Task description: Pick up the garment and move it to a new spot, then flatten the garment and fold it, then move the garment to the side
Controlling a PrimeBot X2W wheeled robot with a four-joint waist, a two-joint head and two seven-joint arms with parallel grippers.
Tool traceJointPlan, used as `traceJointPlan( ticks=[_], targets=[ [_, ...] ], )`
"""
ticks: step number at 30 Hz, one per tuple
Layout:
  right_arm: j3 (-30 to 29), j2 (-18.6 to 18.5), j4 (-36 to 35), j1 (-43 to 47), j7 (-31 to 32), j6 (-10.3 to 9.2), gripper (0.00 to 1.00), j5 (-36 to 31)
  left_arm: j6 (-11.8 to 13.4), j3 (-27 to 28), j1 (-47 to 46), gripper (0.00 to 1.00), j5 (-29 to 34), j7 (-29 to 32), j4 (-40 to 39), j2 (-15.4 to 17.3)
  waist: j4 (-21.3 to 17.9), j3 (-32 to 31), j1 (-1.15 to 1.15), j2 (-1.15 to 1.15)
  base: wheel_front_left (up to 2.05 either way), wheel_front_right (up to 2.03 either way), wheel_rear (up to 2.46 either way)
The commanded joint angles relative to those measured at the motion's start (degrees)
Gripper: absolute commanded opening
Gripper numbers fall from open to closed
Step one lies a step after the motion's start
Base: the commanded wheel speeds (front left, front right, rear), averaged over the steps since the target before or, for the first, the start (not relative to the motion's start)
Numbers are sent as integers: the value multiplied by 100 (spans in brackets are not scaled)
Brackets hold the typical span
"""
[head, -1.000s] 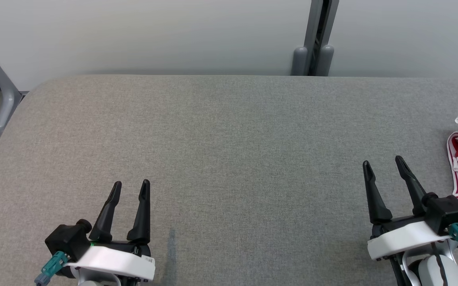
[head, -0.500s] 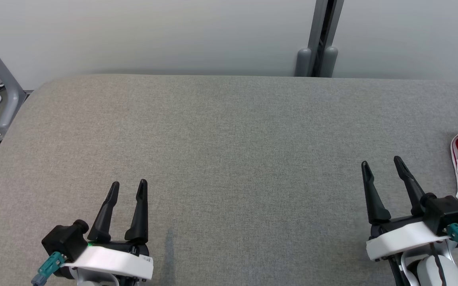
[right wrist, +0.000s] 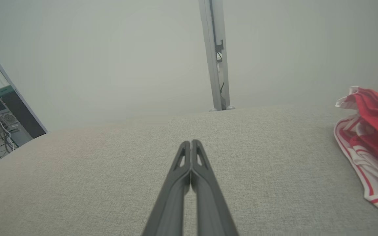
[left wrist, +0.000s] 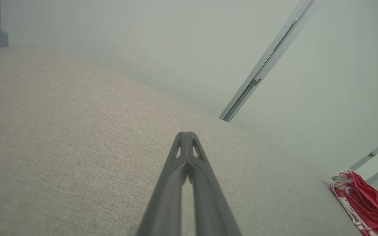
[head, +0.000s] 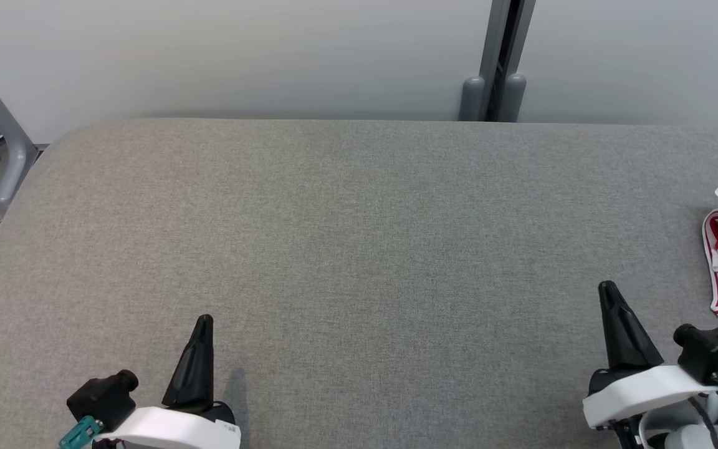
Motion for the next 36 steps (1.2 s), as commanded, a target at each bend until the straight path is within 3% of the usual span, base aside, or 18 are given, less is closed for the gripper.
traceJointPlan(
  ticks=[1,36],
  targets=[
    [-102,-30,-140,-22,77,0,0,320,9,5,-150,0,-255,42,-106,27,-12,-6,0,0,0,0,0],
    [-827,-32,-548,364,1005,-1,0,3513,-37,6,-408,0,-2721,603,-101,80,-231,-121,0,0,0,0,0]
  ],
)
